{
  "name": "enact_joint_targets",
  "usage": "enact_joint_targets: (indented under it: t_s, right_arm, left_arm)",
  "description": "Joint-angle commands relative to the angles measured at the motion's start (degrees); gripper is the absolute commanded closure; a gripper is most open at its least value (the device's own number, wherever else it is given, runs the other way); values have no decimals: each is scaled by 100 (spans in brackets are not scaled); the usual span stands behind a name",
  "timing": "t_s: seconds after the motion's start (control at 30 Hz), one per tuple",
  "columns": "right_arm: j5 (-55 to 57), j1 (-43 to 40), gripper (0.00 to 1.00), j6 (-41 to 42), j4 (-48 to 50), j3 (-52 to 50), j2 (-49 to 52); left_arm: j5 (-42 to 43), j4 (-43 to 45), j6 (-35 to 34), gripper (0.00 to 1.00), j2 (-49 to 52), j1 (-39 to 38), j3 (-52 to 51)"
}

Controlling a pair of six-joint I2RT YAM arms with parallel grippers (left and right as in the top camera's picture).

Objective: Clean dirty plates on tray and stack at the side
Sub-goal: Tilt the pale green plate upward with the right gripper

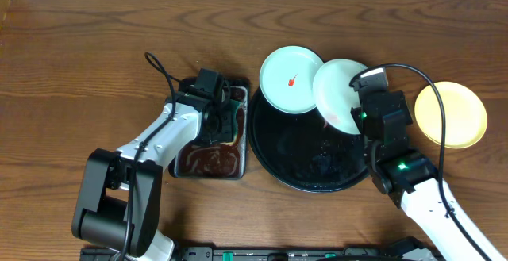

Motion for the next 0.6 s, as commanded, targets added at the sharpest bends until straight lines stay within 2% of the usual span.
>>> enact_joint_targets:
  t_s: [0.0,0.1,0.37,0.4,0.43,0.47,0.5,0.57]
  right_arm:
    - [579,120,99,-243,125,140,-72]
    - [590,125,99,-245,190,140,-72]
    - [612,125,99,-719,483,140,-72]
    - [612,125,99,-796,553,140,-72]
    - [612,125,99,-848,601,140,-72]
    - [612,125,99,-881,643,140,-72]
    - [610,125,99,-885,678,140,-72]
    - [610,125,99,-883,693,140,-72]
  left_arm:
    - [-26,-39,52,69,11,15,-103]
    - [-26,-37,52,90,11,15,-103]
    - [-28,-39,55,93,9,15,-83]
    - [-28,-59,57,89,4,15,-50]
    - [-28,-87,61,76,-11,15,-13]
    - [-28,-111,83,59,-37,15,24]
    - [-28,-133,101,51,-87,15,74]
    - [-28,-122,101,43,-225,15,138]
